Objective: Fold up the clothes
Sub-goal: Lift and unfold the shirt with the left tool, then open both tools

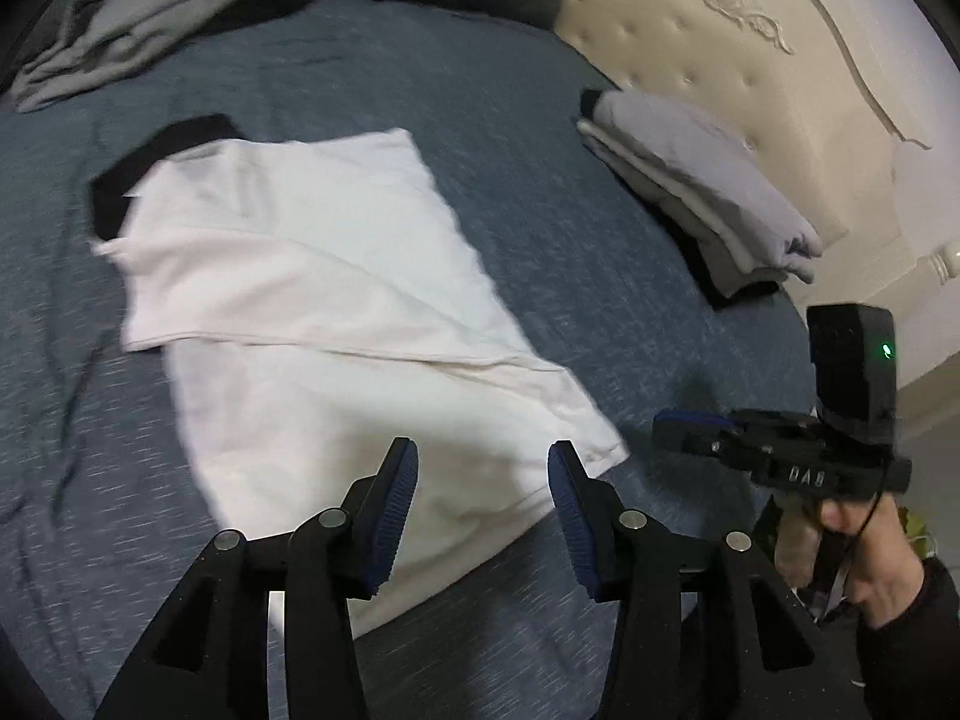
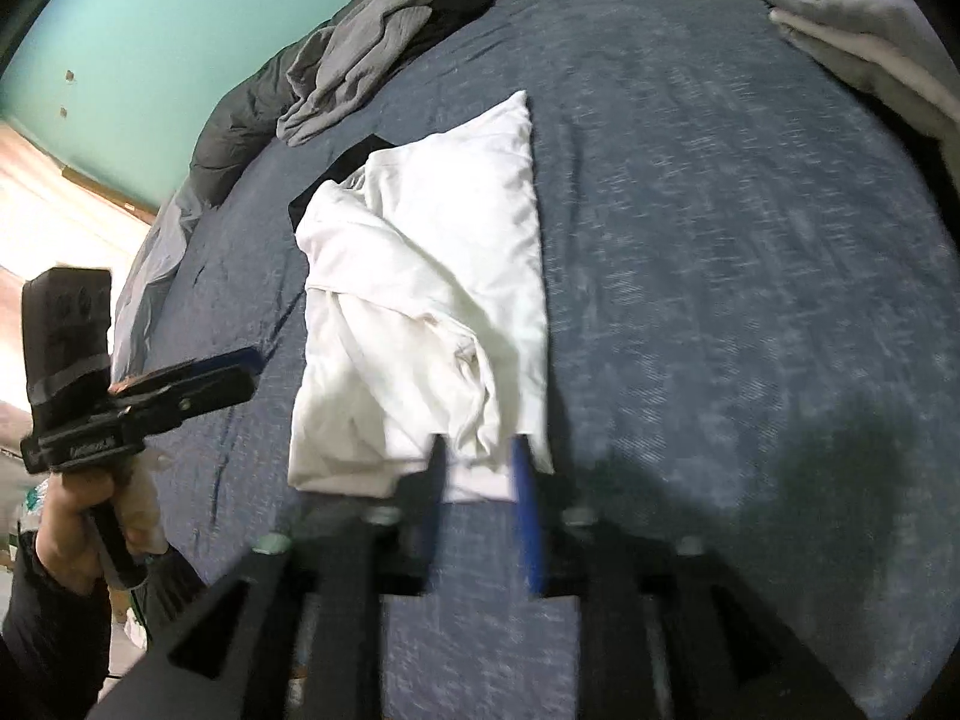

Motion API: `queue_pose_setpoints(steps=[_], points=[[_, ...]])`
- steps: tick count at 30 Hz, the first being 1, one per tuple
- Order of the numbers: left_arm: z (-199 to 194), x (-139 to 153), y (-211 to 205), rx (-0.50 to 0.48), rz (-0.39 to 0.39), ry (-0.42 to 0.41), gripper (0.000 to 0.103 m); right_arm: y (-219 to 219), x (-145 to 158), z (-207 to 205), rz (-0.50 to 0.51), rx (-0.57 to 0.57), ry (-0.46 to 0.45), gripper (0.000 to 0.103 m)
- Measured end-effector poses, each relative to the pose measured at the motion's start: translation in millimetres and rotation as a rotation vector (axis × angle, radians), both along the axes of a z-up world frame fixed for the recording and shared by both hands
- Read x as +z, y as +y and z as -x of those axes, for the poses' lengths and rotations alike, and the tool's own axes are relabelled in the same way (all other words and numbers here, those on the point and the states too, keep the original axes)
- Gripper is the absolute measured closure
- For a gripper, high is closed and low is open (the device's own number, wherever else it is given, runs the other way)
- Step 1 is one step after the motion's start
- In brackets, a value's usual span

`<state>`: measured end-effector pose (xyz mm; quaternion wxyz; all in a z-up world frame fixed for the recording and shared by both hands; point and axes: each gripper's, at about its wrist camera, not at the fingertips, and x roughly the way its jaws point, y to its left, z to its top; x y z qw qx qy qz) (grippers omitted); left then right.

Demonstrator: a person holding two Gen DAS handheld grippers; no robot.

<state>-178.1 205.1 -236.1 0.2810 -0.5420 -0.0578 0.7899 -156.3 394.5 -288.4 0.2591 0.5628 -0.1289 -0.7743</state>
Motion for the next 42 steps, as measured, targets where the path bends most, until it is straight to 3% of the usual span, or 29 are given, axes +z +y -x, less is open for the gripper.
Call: queue_pose_setpoints(steps=[5,13,16,22,24,26,27,36,42], points=[[-3.3,-22.5,-45.1,0.054,0.041,-0.053,0.054,-18.5,-4.8,11.2,-0.038,0.028,0.020,0.065],[-14.2,-64.9,-81.2,0.097,0.003,-0.170,0.054,-33.7,-19.8,19.0,-0.105,0.077,0.022,0.066],[-16.8,-76.4,-83.7,0.110,-0.006,-0.202,0.054,-33.6,-23.0,17.9,-0.111,0.082,0.031,0.084],[-19.1,-94.6,-87.4,0.128,-0.028,-0.239,0.055,-30.0,-18.8,15.5,-0.100,0.081,0.057,0.096],[-19.6,-95.7,-86.9,0.129,-0.025,-0.229,0.061,-28.0,-12.4,14.3,-0.088,0.080,0.066,0.097],[-19.9,-95.0,-87.5,0.129,-0.041,-0.230,0.094,-25.9,-6.0,13.1,-0.076,0.079,0.074,0.097],[-20.2,-94.3,-87.3,0.125,-0.045,-0.229,0.098,-26.0,-1.8,12.3,-0.071,0.084,0.079,0.098],[-27.8,-68.0,-92.0,0.087,-0.070,-0.184,0.100,-28.4,19.2,0.4,-0.073,0.122,0.095,0.099],[-34.0,-66.2,-98.8,0.066,-0.066,-0.187,0.100,-10.8,-6.1,-4.1,-0.092,0.072,0.041,0.099]])
